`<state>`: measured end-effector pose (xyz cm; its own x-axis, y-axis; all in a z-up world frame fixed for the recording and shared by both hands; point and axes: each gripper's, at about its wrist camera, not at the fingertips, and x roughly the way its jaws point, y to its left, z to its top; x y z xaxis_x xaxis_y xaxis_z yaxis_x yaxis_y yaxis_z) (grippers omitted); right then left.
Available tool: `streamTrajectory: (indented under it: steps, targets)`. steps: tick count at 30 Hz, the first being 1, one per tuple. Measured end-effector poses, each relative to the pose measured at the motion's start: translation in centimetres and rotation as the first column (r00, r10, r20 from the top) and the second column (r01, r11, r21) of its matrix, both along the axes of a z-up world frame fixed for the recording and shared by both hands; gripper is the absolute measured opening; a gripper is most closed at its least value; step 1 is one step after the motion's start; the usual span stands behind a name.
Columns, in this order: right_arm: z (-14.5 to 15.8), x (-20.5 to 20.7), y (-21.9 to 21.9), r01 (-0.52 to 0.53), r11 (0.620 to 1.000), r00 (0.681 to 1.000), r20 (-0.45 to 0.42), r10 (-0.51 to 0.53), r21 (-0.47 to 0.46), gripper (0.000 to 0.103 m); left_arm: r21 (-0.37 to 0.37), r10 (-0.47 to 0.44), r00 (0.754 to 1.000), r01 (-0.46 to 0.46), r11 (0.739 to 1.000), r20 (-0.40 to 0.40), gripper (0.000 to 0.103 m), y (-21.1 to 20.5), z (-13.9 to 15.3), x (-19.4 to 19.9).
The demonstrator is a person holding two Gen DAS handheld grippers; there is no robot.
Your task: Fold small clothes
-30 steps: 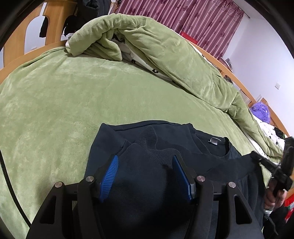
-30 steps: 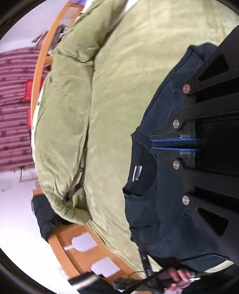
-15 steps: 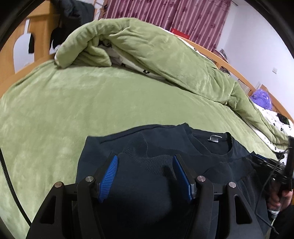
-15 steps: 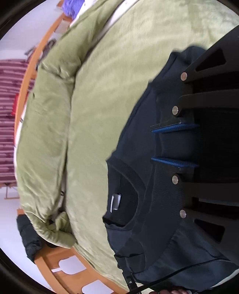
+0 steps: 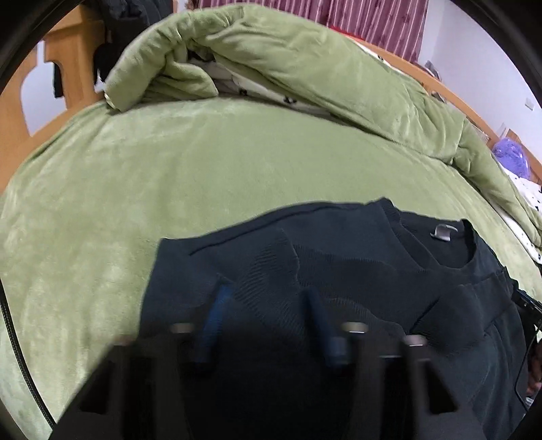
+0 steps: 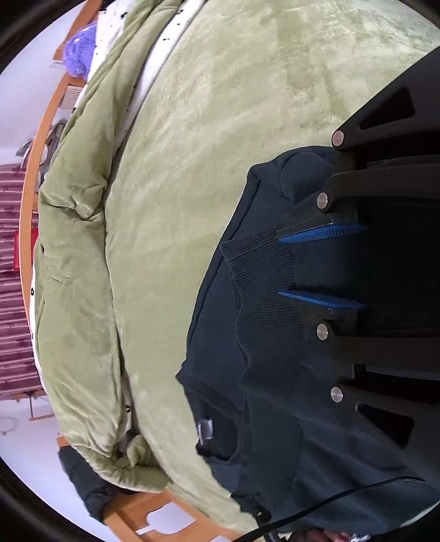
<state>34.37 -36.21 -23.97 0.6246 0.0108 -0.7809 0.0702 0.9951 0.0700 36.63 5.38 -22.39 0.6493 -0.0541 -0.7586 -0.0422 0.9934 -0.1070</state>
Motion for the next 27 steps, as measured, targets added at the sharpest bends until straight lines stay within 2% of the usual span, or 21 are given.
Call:
streamTrajectory:
  steps: [1,3,5,7,9,12,14,16,18,21,23,27]
  targets:
    - [0.0,0.0,0.0,0.003,1.0,1.0,0.002,-0.003,-0.006,0.027,-0.005,0.042,0.999,-0.042,0.999,0.023,0.013,0.8,0.2,-0.2]
    - [-0.1,0.0,-0.4,0.031,0.999,1.0,0.002,-0.031,-0.015,0.019,-0.097,0.063,0.997,-0.058,0.994,0.049,0.012,2.2,0.2,-0.7]
    - [-0.3,0.1,-1.2,0.071,0.997,0.997,-0.008,-0.071,0.0,0.003,-0.12,0.089,0.994,-0.08,0.99,0.07,0.012,2.8,0.5,-1.2]
    - [-0.6,0.3,-2.0,0.088,0.996,0.996,-0.022,-0.087,0.03,0.0,-0.102,0.091,0.991,-0.081,0.991,0.095,0.012,2.6,0.8,-1.5]
    - [-0.7,0.3,-2.3,0.093,0.995,0.996,-0.021,-0.092,0.044,0.0,-0.114,0.085,0.992,-0.074,0.991,0.097,0.013,2.6,0.7,-1.5]
    - [-0.9,0.3,-2.1,0.092,0.995,0.996,-0.016,-0.092,0.021,0.0,-0.182,0.076,0.996,-0.067,0.981,0.04,0.017,3.5,0.1,-1.1]
    - [-0.7,0.1,-1.8,0.09,0.996,0.996,-0.011,-0.09,0.012,0.001,-0.2,0.069,0.997,-0.063,0.978,0.022,0.019,3.4,0.0,-1.1]
    - [-0.5,-0.2,-1.8,0.087,0.996,0.996,-0.007,-0.087,0.019,0.003,-0.177,0.06,0.998,-0.056,0.983,0.02,0.023,3.1,0.4,-1.6]
    - [0.0,-0.8,-1.6,0.084,0.996,0.996,0.004,-0.084,0.027,0.008,-0.149,0.046,0.999,-0.042,0.988,0.022,0.037,2.5,0.7,-2.2]
    - [1.1,-2.1,-0.9,0.08,0.997,0.997,0.022,-0.08,0.024,0.023,-0.106,0.04,0.999,-0.036,0.994,0.037,0.05,2.2,1.4,-3.8]
    - [2.1,-3.6,0.1,0.085,0.996,0.995,0.048,-0.085,0.015,0.036,-0.092,0.035,0.998,-0.031,0.995,0.043,0.054,2.2,2.1,-5.0]
    - [3.5,-6.4,2.5,0.047,0.998,0.996,0.068,-0.049,0.034,0.038,-0.084,0.041,0.999,-0.038,0.996,0.036,0.054,2.5,3.1,-7.9]
